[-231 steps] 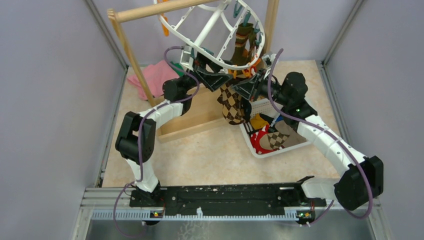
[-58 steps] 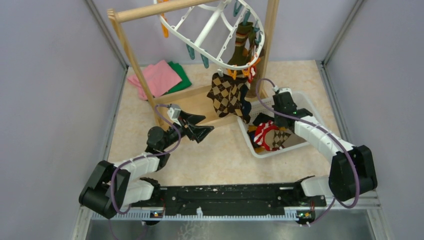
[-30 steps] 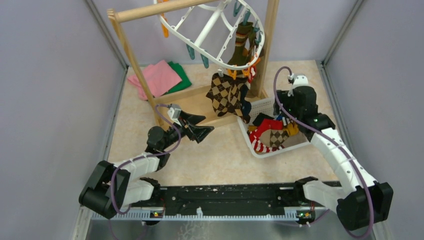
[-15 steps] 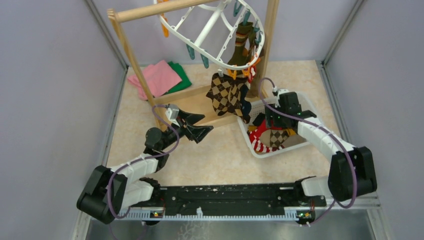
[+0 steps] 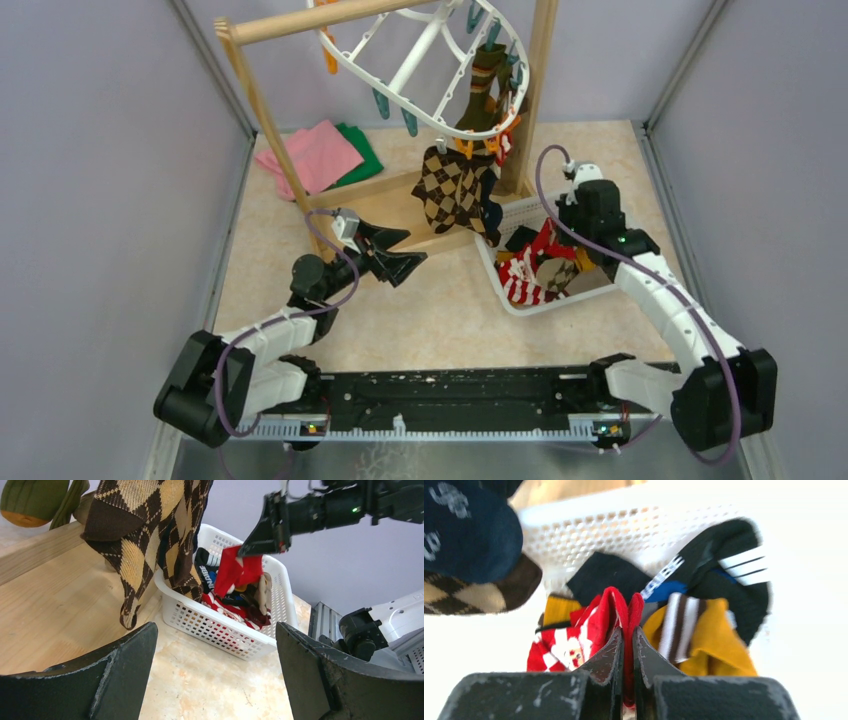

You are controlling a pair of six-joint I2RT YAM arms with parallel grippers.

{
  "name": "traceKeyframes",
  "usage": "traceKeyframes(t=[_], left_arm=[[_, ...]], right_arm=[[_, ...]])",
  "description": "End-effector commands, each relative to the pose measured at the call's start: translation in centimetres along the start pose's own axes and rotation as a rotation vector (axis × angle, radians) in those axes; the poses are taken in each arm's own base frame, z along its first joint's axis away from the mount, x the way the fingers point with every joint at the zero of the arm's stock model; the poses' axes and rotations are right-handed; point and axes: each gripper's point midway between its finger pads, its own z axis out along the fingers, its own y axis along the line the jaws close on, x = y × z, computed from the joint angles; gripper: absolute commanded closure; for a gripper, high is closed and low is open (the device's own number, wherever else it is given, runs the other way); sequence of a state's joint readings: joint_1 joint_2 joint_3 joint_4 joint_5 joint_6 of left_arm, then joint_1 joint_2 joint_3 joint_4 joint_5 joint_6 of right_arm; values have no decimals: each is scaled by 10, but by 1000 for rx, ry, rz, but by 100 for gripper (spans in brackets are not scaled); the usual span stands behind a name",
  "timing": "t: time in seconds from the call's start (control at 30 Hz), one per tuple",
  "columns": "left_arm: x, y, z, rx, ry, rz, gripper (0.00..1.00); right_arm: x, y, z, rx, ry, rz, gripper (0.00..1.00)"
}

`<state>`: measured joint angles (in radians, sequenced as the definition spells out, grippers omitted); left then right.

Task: Clip the socks to the hanger
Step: Pick up the sock from the bin.

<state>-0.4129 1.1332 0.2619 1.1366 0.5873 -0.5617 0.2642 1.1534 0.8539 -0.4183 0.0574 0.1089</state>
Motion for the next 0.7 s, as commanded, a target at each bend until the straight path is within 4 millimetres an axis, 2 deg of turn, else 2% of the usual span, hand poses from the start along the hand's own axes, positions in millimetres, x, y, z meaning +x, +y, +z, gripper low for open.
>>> traceKeyframes(t=[0.0,0.07,0.17,0.27,0.4,0.5,0.57,0.67], left_arm=[[-11,-8,4,47,-27,33,6],[-12,-9,4,52,-28,33,6],[-13,-10,3,51,-32,35,7],[-13,-10,3,53,-32,36,6],[-14,-14,3,71,-34,32,6],[-14,-19,5,106,-29,16,6],[-13,-25,5,145,-24,-1,6],[-11,-48,6,290,-6,34,6]], right_arm=[[-48,-32,-34,177,-170,3,100],[-53,-34,-38,185,-197,8,100],[-65,-16,-44,84,-263,24,100],[-86,2,-63,-26,-385,34,100],[-103,14,-88,-98,-479,-1,100],[-104,30,-97,-190,-491,-65,100],[-100,50,-102,-310,-497,-116,100],[-96,81,-110,-495,-507,-139,100]])
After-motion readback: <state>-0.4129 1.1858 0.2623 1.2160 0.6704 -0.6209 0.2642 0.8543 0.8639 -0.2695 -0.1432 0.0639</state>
